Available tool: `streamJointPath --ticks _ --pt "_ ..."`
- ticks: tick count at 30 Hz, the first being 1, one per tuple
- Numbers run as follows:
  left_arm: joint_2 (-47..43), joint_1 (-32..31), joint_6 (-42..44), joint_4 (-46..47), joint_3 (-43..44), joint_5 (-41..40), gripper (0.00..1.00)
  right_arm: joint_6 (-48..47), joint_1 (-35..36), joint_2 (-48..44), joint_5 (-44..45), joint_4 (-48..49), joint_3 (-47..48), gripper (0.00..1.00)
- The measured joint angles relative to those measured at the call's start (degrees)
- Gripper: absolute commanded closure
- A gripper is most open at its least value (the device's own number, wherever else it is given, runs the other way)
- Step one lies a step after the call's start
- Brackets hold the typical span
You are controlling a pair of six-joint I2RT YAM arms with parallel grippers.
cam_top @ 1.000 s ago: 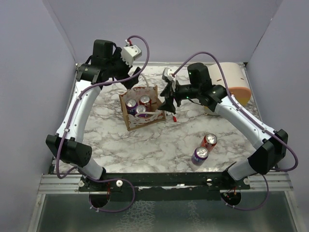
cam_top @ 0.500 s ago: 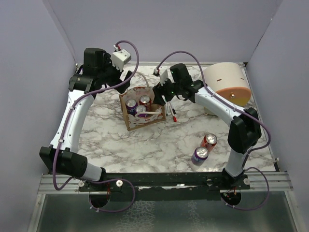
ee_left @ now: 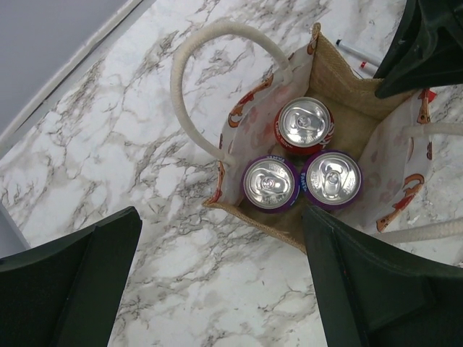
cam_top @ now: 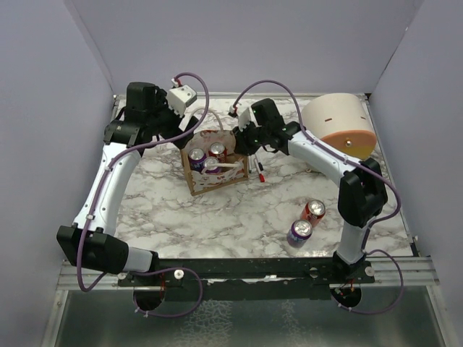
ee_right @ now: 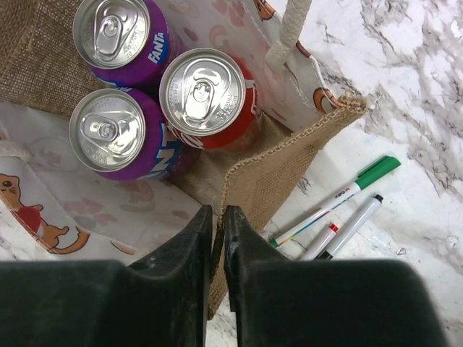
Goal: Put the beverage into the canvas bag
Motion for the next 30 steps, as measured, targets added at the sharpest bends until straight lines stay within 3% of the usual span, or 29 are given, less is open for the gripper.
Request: streamJointPath --ticks 18,21,30 --pt "-1.16 0.0 5.77 -0.17 -3.52 0.17 0.06 4.61 0.0 -14.23 1.33 7.28 -18.36 0.98" --pt "-1.16 0.0 6.73 -0.52 -3.52 1.77 0.06 5.57 0.0 -16.37 1.6 8.17 -21.03 0.87" --pt "-1.16 -0.42 10.6 -5.51 -3.52 13.77 0.1 3.78 -0.02 -19.52 1.03 8.63 -22.99 0.3"
